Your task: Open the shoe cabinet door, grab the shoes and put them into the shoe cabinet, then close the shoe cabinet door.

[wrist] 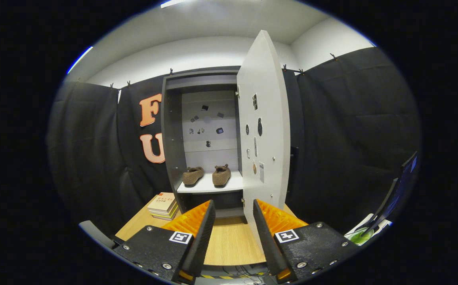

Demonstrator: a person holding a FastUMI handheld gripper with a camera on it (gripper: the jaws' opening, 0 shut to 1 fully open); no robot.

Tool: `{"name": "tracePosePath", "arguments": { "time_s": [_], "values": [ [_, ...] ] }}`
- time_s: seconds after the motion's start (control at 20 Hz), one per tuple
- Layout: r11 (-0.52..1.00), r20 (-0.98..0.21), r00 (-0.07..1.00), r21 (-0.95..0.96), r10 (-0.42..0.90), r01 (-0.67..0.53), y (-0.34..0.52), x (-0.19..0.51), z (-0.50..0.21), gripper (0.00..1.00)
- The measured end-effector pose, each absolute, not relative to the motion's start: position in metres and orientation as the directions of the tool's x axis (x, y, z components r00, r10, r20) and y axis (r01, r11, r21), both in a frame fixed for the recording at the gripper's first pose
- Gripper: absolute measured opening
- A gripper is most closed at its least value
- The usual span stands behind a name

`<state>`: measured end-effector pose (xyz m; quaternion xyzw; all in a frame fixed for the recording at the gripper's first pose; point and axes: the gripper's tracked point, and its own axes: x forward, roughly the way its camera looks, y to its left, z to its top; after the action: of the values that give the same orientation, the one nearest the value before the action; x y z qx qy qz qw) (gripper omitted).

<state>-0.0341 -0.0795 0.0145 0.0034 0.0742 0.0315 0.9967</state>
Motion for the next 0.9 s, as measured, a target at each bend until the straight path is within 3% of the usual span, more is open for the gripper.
{"name": "tracePosePath", "arguments": {
  "time_s": [0.55, 0.9],
  "values": [
    [0.998, -0.139, 0.989, -0.009, 0.054, -0.056, -0.159, -0.015, -0.001, 0.74],
    [0.999, -0.137, 0.989, 0.004, 0.05, -0.05, -0.205, 0.027, -0.025, 0.76]
  ]
}}
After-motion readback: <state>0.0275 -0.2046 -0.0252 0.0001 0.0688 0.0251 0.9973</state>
